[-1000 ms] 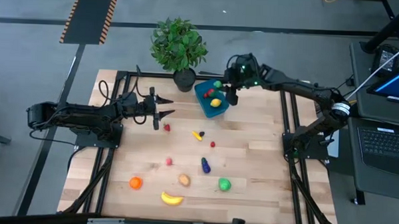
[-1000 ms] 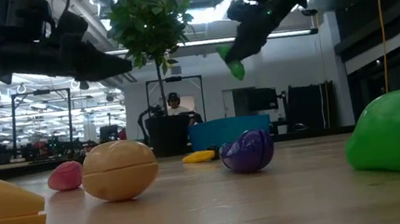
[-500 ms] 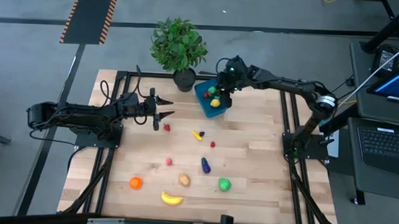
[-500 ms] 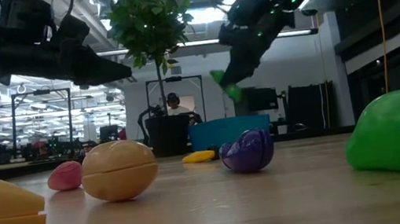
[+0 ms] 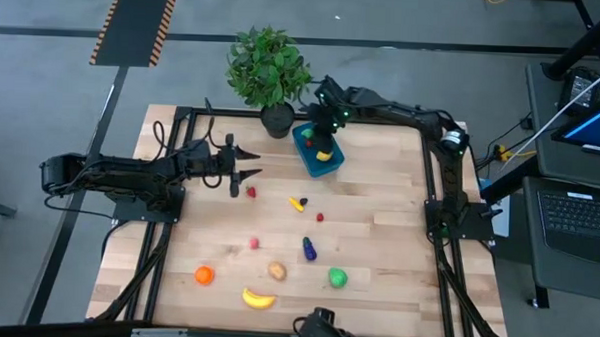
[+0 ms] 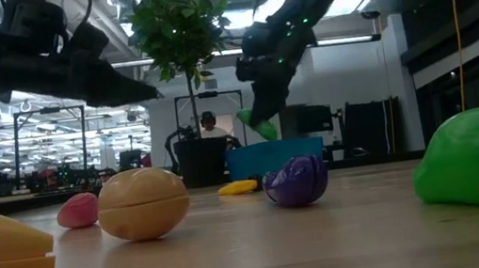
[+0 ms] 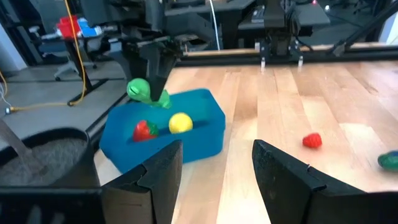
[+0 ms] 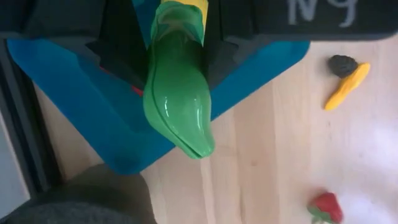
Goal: Pick and placing Produce into tupperware
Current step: Put the string bean into the blue bin, then put the strawberry into the blue bin
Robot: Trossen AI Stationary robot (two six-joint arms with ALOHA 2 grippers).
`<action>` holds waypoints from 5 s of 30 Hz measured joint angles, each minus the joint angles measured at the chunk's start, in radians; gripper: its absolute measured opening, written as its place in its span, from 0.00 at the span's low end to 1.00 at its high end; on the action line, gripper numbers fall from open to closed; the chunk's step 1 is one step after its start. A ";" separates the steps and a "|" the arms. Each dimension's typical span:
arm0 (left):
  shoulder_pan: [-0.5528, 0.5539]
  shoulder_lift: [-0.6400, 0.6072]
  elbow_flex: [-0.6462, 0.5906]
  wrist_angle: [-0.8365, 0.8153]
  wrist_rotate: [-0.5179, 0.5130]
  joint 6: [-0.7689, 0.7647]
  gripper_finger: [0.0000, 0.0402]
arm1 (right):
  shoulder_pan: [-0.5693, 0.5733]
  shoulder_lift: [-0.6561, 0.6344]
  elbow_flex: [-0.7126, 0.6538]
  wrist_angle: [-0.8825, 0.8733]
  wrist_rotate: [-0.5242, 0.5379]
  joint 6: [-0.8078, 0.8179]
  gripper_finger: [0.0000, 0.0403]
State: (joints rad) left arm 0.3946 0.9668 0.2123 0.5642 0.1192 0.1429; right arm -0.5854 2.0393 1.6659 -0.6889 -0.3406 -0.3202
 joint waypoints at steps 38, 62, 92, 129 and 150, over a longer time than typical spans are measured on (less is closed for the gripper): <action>0.000 0.000 0.000 -0.063 -0.004 0.024 0.47 | 0.024 0.112 0.034 0.035 0.044 0.025 0.53; 0.000 0.000 0.000 -0.063 -0.004 0.025 0.47 | 0.080 0.033 0.194 -0.154 0.043 0.154 0.57; 0.000 0.000 0.000 -0.059 -0.003 0.024 0.47 | 0.151 -0.013 0.203 0.009 0.088 0.152 0.57; -0.002 0.000 0.000 -0.057 -0.003 0.079 0.47 | 0.173 -0.720 -1.055 1.257 0.030 0.277 0.57; -0.003 0.000 0.000 -0.050 -0.003 0.096 0.47 | 0.235 -0.871 -1.359 1.351 -0.158 0.403 0.57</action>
State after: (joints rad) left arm 0.3916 0.9665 0.2127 0.5142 0.1159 0.2386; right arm -0.3500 1.1683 0.3069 0.6617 -0.4983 0.0823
